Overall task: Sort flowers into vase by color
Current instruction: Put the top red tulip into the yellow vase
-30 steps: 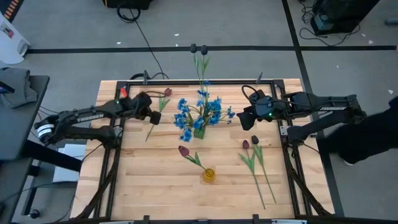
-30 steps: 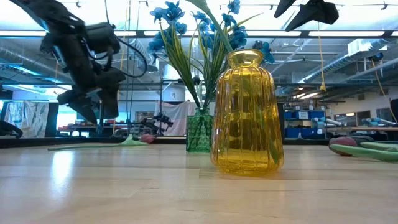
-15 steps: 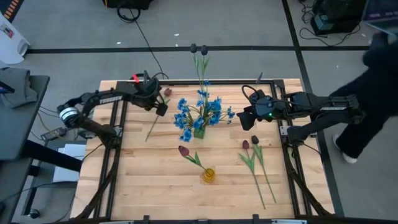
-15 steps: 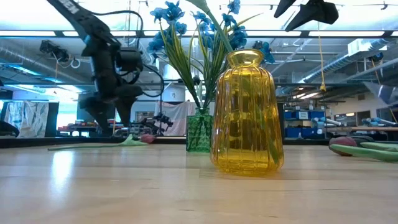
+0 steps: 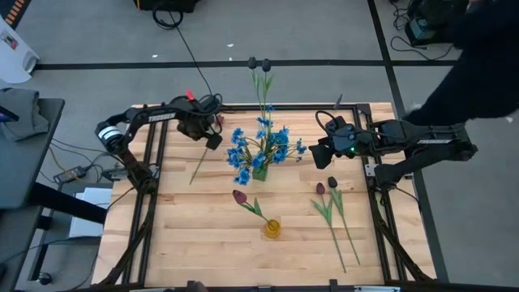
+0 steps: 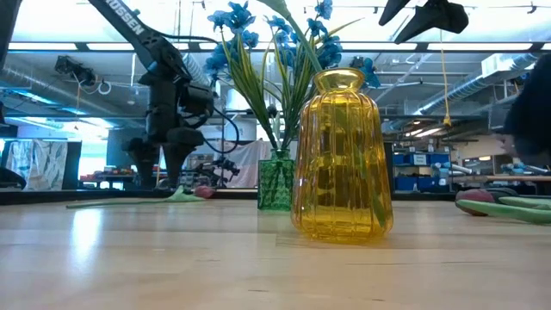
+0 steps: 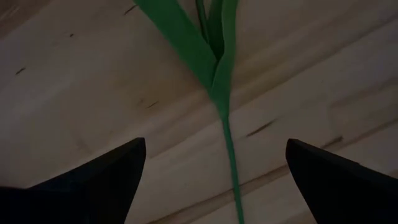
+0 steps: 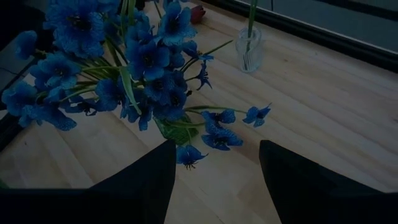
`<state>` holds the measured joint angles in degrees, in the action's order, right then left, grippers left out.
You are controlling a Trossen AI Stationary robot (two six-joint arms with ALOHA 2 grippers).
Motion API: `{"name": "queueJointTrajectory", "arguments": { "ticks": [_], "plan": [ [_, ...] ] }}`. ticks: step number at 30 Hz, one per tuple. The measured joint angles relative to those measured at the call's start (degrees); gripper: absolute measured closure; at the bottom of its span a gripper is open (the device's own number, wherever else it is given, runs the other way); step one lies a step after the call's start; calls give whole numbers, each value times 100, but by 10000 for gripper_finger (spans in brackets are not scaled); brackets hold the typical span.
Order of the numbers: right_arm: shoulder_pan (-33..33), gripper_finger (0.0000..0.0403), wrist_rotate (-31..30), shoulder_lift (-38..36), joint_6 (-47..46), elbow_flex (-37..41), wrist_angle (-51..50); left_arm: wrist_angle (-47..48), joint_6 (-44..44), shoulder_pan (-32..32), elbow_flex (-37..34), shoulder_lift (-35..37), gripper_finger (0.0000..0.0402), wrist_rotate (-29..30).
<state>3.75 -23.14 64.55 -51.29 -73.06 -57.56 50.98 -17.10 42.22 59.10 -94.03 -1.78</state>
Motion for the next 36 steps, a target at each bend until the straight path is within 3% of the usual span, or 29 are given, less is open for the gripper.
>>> {"name": "queueJointTrajectory", "arguments": {
  "ticks": [16, 31, 36],
  "plan": [
    [0, 163, -136, 0, 134, 0, -2, 46, -35, -152, 12, -554, 9, 84],
    [0, 163, -172, 0, 296, 0, -2, -190, -508, -225, 8, -578, 11, 488],
    [0, 163, -240, -2, 346, 0, -4, -242, -716, -227, 7, -578, 53, 603]
  ]
}}
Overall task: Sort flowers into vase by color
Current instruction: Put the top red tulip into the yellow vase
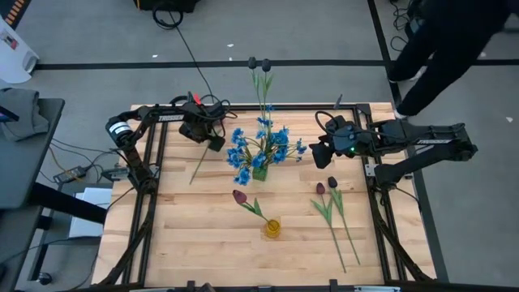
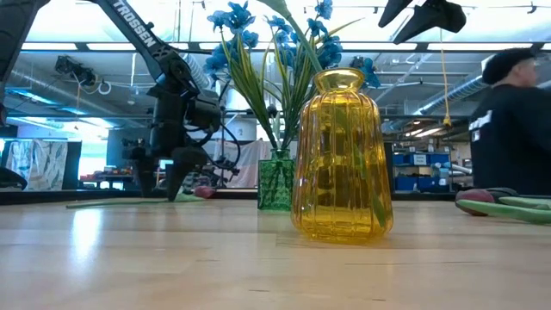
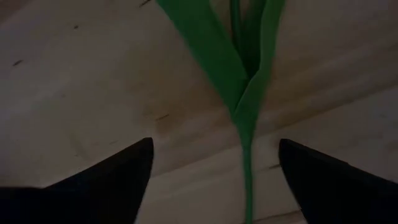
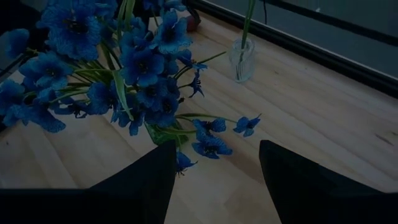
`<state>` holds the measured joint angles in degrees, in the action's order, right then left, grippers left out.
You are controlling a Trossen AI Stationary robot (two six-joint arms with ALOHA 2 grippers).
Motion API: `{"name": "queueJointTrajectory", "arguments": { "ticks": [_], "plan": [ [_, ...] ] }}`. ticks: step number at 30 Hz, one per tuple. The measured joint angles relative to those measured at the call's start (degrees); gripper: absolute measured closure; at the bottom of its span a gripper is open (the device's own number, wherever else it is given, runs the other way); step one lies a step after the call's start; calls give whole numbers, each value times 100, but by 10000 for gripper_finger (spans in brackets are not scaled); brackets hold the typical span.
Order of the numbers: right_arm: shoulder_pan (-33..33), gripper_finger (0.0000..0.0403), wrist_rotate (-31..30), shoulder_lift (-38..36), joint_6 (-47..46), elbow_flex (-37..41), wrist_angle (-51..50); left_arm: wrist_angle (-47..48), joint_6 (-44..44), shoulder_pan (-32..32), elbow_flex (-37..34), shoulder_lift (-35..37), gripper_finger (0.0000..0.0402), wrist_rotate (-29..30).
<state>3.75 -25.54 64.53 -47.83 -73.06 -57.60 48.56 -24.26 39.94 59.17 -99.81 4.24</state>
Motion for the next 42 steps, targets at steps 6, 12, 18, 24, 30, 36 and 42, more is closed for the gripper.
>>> {"name": "queueJointTrajectory", "arguments": {
  "ticks": [6, 12, 18, 24, 30, 36, 42],
  "plan": [
    [0, 163, 1, -29, 47, 0, -2, -306, -106, -19, -4, 1, 147, -406],
    [0, 163, 3, -138, 109, 0, -27, -394, -176, -28, -24, 2, 203, -361],
    [0, 163, -48, -331, 109, 0, -42, -452, -239, -28, -159, 5, 230, -288],
    [0, 163, -281, -532, 133, 0, -46, -534, -332, -47, -216, 22, 234, -348],
    [0, 163, -358, -669, 150, 0, -50, -539, -350, -120, -218, 22, 238, -237],
    [0, 163, -358, -754, 150, 0, -148, -552, -454, -146, -218, 16, 281, -238],
    [0, 163, -358, -773, 171, 0, -192, -523, -456, -144, -218, 13, 349, -228]
  ]
}}
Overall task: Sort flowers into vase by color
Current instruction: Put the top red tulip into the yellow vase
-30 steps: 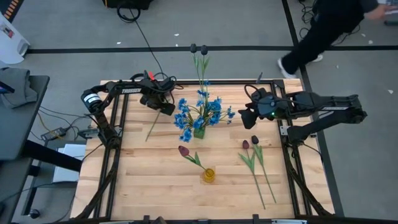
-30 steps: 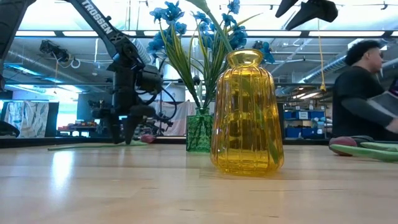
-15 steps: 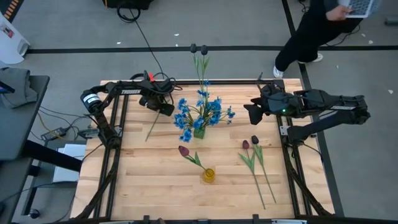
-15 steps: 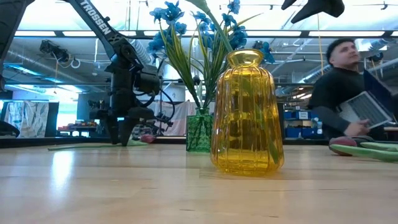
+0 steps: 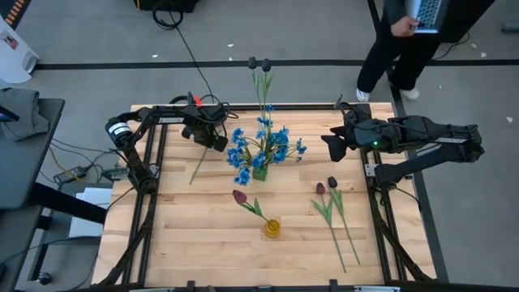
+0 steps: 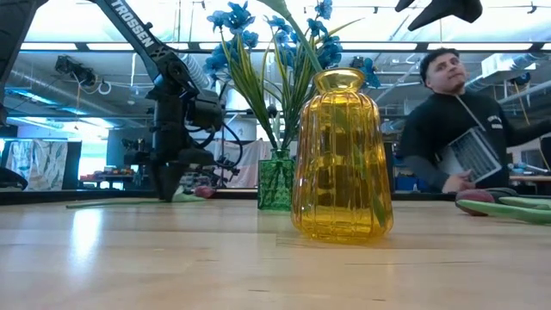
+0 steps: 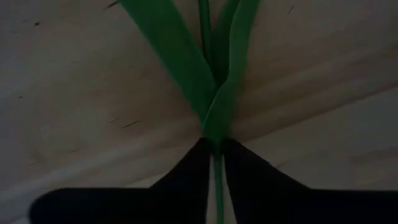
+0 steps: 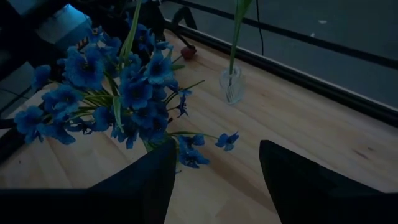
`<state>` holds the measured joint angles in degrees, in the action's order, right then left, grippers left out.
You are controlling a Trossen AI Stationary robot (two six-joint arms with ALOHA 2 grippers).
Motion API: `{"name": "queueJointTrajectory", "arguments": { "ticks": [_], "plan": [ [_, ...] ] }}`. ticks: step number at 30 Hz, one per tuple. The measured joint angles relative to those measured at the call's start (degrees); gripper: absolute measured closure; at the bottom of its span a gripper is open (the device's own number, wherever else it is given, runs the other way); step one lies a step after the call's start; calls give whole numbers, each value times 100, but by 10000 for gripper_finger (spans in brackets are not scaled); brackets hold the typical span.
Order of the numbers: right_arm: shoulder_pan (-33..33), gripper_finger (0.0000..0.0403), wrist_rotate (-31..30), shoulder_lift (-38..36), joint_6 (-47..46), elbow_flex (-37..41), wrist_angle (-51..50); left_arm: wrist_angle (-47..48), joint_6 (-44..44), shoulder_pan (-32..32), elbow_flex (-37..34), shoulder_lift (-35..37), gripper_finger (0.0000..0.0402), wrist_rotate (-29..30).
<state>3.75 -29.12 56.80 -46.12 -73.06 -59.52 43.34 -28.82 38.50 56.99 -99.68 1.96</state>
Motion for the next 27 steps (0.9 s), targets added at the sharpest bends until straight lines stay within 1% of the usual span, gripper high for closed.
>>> {"name": "queueJointTrajectory", "arguments": {
  "ticks": [3, 5, 10, 14, 22, 27],
  "plan": [
    [0, 163, 1, -16, 25, 0, -14, 19, -2, 0, 0, 0, 381, 17],
    [0, 163, 2, -27, 25, 0, -54, 21, -2, 0, 0, 0, 393, 17],
    [0, 163, 2, -115, 78, 0, -146, 56, -4, 0, 9, -2, 391, 19],
    [0, 163, -1, -221, 132, 0, -189, 403, 9, 0, 155, -24, 393, 6],
    [0, 163, -132, -413, 134, 0, -357, 938, 159, 11, 687, 218, 397, 15],
    [-2, 163, -173, -480, 274, 0, -359, 1384, 622, 15, 1086, 467, 398, 159]
  ]
}}
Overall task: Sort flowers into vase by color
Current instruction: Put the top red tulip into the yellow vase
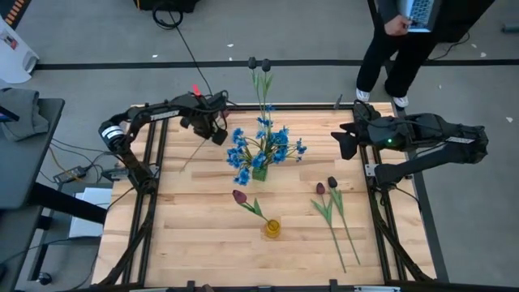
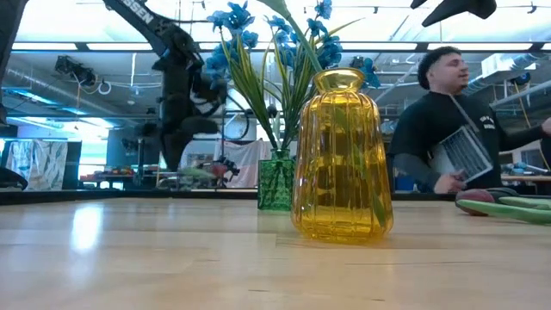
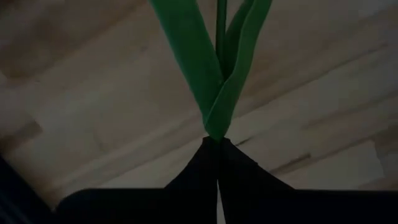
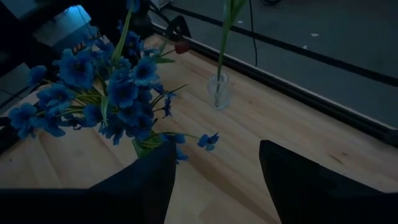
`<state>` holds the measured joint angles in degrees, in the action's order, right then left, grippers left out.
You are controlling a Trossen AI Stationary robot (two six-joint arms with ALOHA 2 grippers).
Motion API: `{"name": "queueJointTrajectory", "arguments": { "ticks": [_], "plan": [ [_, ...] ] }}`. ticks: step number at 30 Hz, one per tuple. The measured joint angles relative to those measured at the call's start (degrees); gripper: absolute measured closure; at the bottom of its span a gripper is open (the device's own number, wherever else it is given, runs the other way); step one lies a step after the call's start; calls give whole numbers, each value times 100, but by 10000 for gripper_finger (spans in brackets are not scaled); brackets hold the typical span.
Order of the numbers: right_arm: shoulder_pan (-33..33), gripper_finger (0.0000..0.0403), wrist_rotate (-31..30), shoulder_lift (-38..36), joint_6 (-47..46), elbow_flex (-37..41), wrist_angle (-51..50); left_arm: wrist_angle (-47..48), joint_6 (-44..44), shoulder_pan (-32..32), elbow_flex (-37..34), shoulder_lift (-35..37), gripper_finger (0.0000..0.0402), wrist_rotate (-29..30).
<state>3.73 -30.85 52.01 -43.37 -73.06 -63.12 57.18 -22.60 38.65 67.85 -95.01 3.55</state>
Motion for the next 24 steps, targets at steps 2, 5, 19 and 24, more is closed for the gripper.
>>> {"name": "queueJointTrajectory", "arguments": {
  "ticks": [2, 5, 19, 24],
  "plan": [
    [0, 163, -42, -15, 30, 0, -20, 108, 116, 0, 89, 177, 398, 58],
    [0, 163, -138, -36, 111, 0, -26, 282, 141, 36, 181, 433, 398, 138],
    [-11, 163, -258, -48, 115, 0, -26, 441, -10, 50, 201, 2138, 398, 84],
    [-11, 163, -258, -48, 92, -2, -22, -255, -159, 50, 201, 2895, 398, -158]
  ]
}}
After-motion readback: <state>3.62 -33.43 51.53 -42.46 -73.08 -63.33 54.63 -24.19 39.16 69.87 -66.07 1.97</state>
